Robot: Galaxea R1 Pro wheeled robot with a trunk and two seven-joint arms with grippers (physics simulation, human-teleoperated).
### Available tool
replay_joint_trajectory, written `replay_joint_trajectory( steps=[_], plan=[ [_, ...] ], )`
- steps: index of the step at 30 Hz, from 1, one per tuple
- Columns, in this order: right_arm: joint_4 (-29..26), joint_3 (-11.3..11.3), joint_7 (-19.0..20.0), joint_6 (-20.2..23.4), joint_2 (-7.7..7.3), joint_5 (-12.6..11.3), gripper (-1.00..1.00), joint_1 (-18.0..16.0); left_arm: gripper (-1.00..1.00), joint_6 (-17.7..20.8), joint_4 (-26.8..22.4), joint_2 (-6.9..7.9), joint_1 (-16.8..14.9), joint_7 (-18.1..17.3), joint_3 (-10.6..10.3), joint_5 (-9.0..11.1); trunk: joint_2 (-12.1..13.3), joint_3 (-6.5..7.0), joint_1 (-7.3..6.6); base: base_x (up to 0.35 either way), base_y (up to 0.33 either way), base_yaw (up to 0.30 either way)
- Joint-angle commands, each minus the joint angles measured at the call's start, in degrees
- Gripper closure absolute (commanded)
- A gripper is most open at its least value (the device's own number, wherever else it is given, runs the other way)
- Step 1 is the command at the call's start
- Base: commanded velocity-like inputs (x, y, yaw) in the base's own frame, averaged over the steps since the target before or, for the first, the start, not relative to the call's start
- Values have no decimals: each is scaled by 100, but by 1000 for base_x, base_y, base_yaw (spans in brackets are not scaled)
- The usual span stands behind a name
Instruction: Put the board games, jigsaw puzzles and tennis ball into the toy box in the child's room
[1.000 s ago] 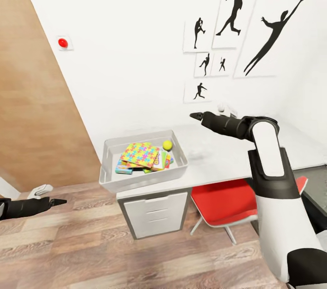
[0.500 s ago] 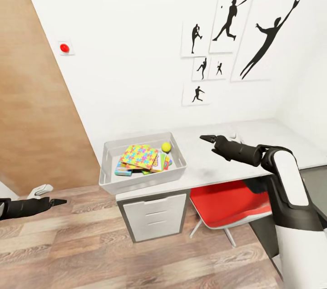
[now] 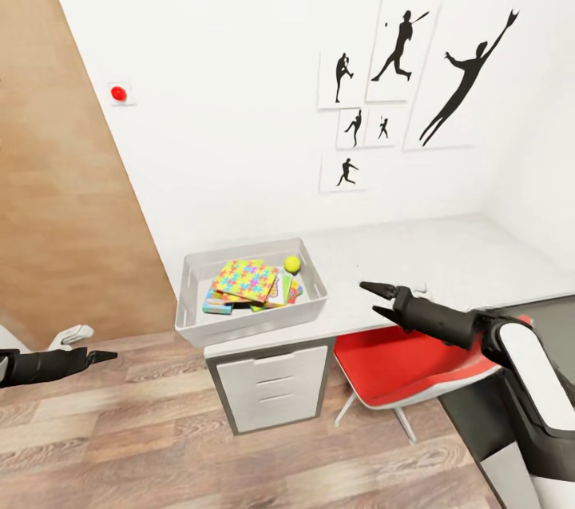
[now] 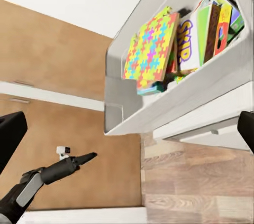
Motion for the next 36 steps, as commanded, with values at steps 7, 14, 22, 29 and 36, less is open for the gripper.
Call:
replay_joint_trajectory(
  steps=[7,14,22,29,36],
  plan=[
    [-4,-19,225,18,-95,-8,-100,1005,-100,42,16,-6,0,8,35,-88,-11,53,4,0,0,0],
    [25,2,257,18,-93,937,-100,1807,-100,31,33,-21,211,101,20,-105,-11,118,4,0,0,0],
    [458,322,235,-494,265,3497,-100,2045,-100,-233,36,-115,713,672,0,-108,-11,191,4,0,0,0],
    [2230,733,199,-1725,911,5905,-100,2073,-100,-541,40,-548,1528,1677,-4,-115,-11,256,4,0,0,0],
    [3770,775,193,-2760,1353,6848,-100,2076,-100,-1062,68,-944,2208,2914,-5,-103,-11,320,4,0,0,0]
  ],
)
